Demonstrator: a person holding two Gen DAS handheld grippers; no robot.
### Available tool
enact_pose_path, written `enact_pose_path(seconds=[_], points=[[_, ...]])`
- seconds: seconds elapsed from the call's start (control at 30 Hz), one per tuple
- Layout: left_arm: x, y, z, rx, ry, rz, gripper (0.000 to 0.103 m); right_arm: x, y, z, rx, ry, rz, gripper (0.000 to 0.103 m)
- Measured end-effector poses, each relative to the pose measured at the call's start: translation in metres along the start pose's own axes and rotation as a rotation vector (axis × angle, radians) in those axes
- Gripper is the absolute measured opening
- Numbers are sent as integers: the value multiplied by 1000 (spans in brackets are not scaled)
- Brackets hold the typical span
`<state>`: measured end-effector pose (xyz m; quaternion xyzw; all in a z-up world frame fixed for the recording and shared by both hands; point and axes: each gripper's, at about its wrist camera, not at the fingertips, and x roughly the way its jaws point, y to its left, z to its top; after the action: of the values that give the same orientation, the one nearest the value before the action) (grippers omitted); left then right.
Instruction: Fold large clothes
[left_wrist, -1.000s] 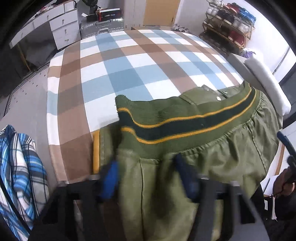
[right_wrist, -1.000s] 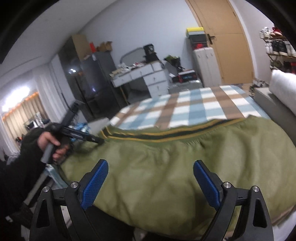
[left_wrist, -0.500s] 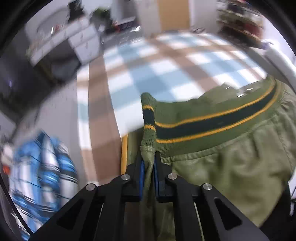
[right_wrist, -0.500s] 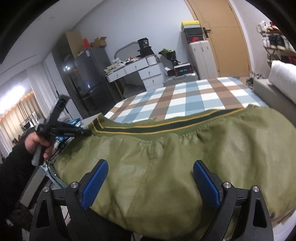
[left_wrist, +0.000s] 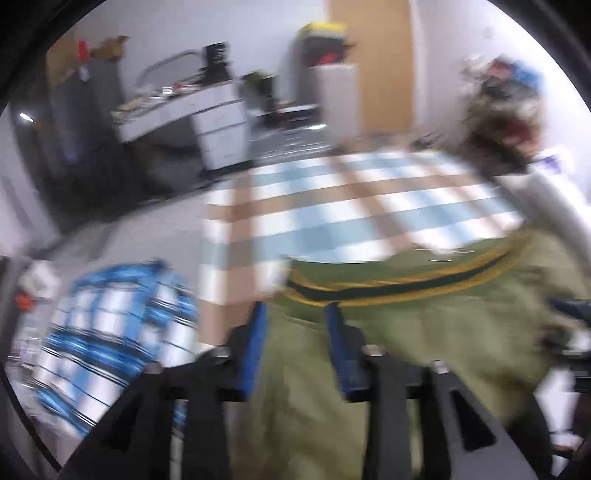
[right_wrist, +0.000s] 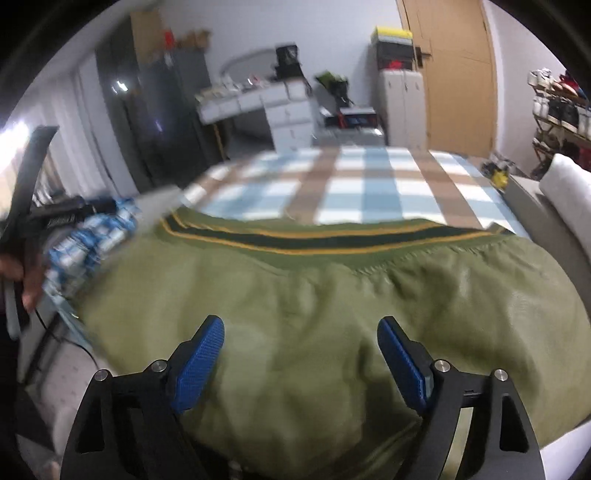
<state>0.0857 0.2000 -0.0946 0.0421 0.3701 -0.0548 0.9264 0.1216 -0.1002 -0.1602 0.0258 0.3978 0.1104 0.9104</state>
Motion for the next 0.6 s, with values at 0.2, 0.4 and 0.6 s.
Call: enact_pose_path(seconds=[0.2, 0.4, 0.6], points=[[67, -52, -49, 66, 171, -59, 50, 57, 39, -26, -246, 96, -108, 90], [79, -27, -60, -74, 98, -31, 92, 22, 29, -11, -237, 47, -206, 84], [78, -29, -65, -105, 57, -9, 93, -37, -25, -9, -143, -153, -442, 95]])
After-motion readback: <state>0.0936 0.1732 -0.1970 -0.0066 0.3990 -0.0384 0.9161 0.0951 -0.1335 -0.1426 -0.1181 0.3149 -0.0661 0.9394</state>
